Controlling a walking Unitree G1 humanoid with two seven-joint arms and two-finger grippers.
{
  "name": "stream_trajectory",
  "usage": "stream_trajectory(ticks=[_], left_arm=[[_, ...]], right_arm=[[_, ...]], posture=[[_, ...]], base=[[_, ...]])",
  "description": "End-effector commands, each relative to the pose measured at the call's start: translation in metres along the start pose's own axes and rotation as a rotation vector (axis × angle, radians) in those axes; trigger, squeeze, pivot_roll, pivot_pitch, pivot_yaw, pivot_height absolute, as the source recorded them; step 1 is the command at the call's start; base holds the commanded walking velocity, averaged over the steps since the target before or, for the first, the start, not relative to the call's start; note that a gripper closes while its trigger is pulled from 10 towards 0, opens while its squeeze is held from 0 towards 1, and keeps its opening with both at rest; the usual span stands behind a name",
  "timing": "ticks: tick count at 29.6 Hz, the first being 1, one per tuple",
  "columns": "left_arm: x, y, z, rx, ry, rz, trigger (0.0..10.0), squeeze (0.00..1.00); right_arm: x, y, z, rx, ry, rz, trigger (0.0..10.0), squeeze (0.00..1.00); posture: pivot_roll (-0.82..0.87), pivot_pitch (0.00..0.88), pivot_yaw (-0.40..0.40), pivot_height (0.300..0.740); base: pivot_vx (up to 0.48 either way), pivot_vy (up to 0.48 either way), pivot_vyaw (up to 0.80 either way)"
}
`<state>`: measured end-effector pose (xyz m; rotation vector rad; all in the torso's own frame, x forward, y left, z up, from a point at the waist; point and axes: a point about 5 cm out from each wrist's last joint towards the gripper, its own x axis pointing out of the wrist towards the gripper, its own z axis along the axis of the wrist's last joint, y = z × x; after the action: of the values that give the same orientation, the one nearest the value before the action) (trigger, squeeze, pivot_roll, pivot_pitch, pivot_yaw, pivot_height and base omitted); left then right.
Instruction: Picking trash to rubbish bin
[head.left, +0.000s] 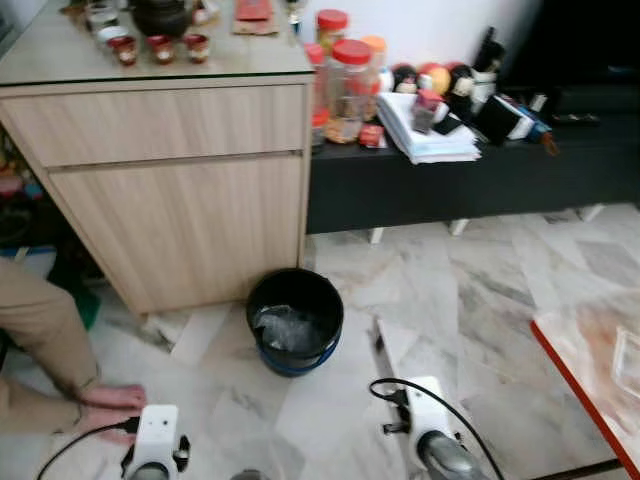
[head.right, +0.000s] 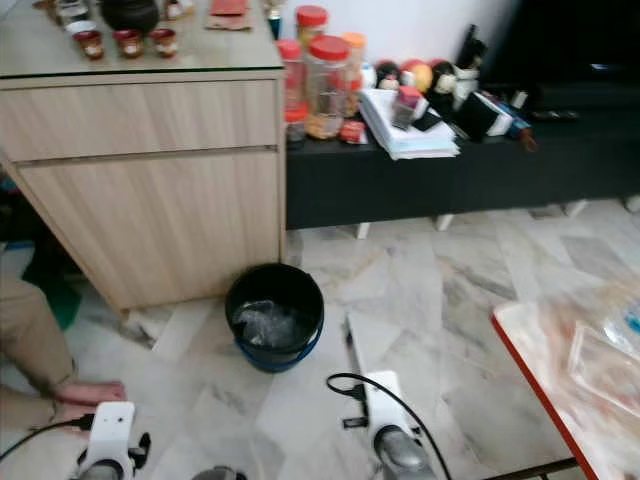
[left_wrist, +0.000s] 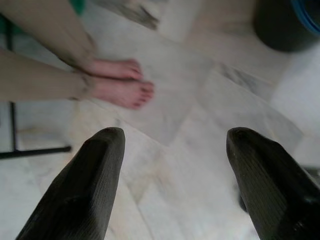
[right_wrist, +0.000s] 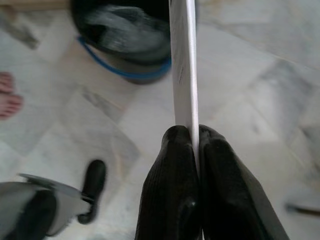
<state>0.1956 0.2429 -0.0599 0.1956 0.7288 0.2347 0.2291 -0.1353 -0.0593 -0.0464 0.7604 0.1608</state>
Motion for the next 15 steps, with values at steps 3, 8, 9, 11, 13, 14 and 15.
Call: stream_trajectory(ticks=[3, 8, 9, 11, 13, 14, 15], left_arm=[[-0.0027, -0.0053, -0.0078, -0.001, 0.027, -0.01, 10.0, 0.0], [-0.0025, -0.0054, -0.0069, -0.002, 0.022, -0.012, 10.0, 0.0], [-0.0025, -0.0054, -0.0069, -0.002, 0.022, -0.012, 10.0, 0.0], [-0.0024, -0.0058, -0.0058, -0.002, 0.014, -0.016, 10.0, 0.0], [-0.0023, -0.0063, -0.0058, 0.005, 0.016, -0.017, 10.0, 0.0], [-0.0022, -0.0066, -0.0057, 0.006, 0.017, -0.019, 10.0, 0.0], [-0.0021, -0.0067, -0.0055, 0.007, 0.017, -0.02, 10.0, 0.0]], right_arm=[[-0.0028, -0.0089, -0.007, 0.002, 0.017, -0.023, 10.0, 0.0], [-0.0021, -0.0073, -0.0051, -0.003, 0.01, -0.017, 10.0, 0.0], [-0.0021, -0.0073, -0.0051, -0.004, 0.01, -0.017, 10.0, 0.0], [-0.0019, -0.0072, -0.0042, -0.005, 0.008, -0.013, 10.0, 0.0], [-0.0017, -0.0072, -0.0032, -0.003, 0.004, -0.012, 10.0, 0.0], [-0.0015, -0.0071, -0.0023, -0.002, 0.002, -0.013, 10.0, 0.0], [-0.0013, -0.0068, -0.0018, -0.001, -0.001, -0.012, 10.0, 0.0]], posture=[[0.13, 0.168, -0.052, 0.74], [0.13, 0.167, -0.052, 0.74], [0.13, 0.167, -0.052, 0.74], [0.13, 0.167, -0.052, 0.74], [0.13, 0.162, -0.051, 0.74], [0.13, 0.161, -0.051, 0.74], [0.12, 0.16, -0.05, 0.74]], base=[[0.48, 0.0, 0.47], [0.48, 0.0, 0.49], [0.48, 0.0, 0.48], [0.0, 0.0, 0.58], [0.0, 0.0, 0.61], [0.0, 0.0, 0.61], [0.0, 0.0, 0.61]])
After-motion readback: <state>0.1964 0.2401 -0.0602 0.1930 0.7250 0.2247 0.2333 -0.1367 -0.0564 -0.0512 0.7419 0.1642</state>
